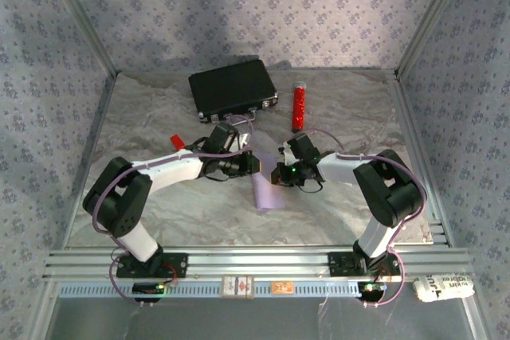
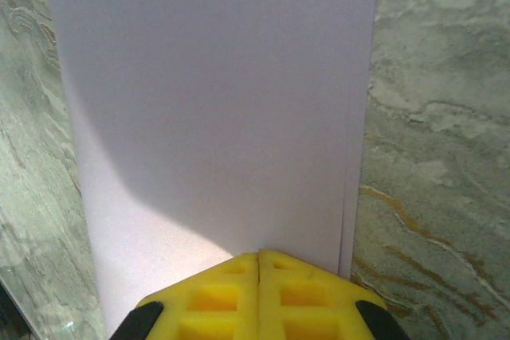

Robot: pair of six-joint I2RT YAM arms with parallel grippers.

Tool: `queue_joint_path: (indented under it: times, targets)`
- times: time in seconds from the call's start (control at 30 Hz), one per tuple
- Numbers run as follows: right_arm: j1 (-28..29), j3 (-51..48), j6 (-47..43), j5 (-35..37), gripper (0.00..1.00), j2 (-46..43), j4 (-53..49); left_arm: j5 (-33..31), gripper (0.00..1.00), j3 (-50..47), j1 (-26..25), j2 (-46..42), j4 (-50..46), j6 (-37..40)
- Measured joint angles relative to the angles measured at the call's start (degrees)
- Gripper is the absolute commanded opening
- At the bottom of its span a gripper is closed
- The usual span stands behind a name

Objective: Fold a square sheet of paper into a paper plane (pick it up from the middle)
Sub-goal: First fold the square sheet of paper in half at the center of the table.

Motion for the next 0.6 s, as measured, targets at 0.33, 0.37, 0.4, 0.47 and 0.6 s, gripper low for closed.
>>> queue_joint_path:
  times: [0.33, 0.37, 0.4, 0.47, 0.6]
  targets:
    - [0.0, -0.13, 0.04, 0.02, 0.0, -0.02, 0.24, 3.15, 0.0, -0.22, 0.02, 6.05, 4.76, -2.03]
    - [0.0, -0.13, 0.07, 0.04, 0.0, -0.04, 0.24, 3.15, 0.0, -0.28, 0.02, 6.47, 4.76, -2.01]
    - [0.0, -0.13, 0.07, 0.04, 0.0, -0.04, 0.24, 3.13, 0.0, -0.33, 0.02, 6.82, 4.74, -2.01]
    - [0.0, -0.13, 0.22, 0.04, 0.0, -0.04, 0.24, 3.04, 0.0, -0.7, 0.02, 7.41, 4.76, -1.99]
    - [0.0, -0.13, 0.46, 0.07, 0.0, -0.04, 0.24, 2.23, 0.0, -2.14, 0.07, 8.44, 4.7, -1.53]
